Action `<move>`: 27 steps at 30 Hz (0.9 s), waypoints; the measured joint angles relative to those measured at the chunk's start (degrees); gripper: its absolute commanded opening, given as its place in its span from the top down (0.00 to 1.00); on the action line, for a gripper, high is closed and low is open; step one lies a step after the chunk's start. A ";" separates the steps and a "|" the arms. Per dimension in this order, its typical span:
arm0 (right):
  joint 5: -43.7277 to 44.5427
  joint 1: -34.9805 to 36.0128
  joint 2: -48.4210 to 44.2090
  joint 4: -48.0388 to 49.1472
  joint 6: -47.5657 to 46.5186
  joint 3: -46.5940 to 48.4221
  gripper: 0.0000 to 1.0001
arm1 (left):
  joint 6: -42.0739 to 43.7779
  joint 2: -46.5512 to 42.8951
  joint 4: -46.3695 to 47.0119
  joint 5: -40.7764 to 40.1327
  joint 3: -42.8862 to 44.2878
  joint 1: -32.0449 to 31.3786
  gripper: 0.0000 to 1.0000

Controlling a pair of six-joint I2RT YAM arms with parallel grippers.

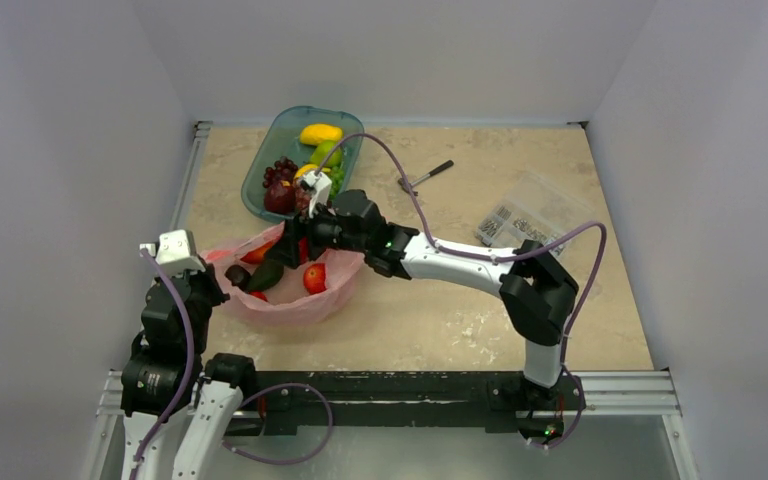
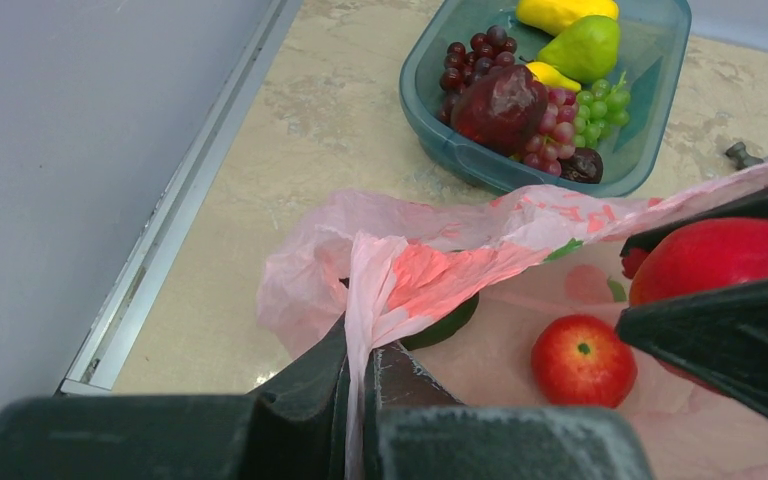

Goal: Take the fake fruits out of the plastic bag
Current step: Take out the fake fruit from the plastic bag, then place the fake fruit in the bin.

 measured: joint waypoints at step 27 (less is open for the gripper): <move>-0.98 -16.35 25.51 -5.05 9.57 45.81 0.98 | -1.16 -2.12 -1.81 -9.64 0.20 -0.13 1.00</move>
